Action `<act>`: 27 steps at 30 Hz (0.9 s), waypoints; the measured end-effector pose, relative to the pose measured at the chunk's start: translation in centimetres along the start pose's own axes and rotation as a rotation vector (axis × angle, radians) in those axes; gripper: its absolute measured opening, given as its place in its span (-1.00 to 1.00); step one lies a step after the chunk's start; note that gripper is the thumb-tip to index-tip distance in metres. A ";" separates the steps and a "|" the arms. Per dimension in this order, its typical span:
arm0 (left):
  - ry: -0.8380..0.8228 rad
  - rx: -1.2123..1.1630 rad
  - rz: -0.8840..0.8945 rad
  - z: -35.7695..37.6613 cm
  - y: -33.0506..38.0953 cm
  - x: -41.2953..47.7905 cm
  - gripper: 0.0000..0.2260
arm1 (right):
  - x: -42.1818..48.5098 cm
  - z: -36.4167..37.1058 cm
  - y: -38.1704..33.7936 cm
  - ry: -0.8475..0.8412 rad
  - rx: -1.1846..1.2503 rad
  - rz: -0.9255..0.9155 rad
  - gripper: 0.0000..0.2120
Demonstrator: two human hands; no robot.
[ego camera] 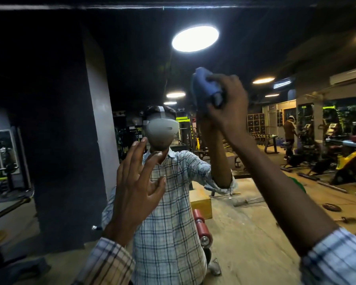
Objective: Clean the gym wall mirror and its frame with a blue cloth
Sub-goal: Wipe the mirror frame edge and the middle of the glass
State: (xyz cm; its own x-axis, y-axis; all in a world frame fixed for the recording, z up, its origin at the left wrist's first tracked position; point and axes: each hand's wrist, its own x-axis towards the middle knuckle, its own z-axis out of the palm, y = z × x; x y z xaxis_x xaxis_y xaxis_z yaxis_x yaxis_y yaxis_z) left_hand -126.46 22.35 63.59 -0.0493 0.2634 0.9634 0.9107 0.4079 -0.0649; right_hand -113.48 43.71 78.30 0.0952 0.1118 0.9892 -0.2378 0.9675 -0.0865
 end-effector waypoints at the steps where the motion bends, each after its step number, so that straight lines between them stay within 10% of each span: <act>1: 0.001 -0.001 0.005 0.1 0.1 0.1 -0.42 | -0.2 -0.6 0.6 0.014 -0.014 0.032 -0.58; 5: 0.012 -0.001 0.040 1.1 1.0 0.9 -0.43 | -5.0 -3.6 2.4 -0.388 -0.130 -0.134 -0.50; 27: -0.079 0.026 -0.104 3.8 7.4 1.1 -0.40 | -16.9 -7.9 5.2 -0.247 0.092 0.225 -0.57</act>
State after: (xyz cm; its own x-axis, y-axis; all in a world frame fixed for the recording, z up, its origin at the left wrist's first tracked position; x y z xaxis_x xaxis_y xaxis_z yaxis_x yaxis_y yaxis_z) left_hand -121.35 29.00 63.16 -0.1763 0.2863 0.9418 0.8882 0.4587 0.0269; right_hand -108.67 48.60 60.22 -0.2033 0.2509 0.9464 -0.3135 0.8991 -0.3056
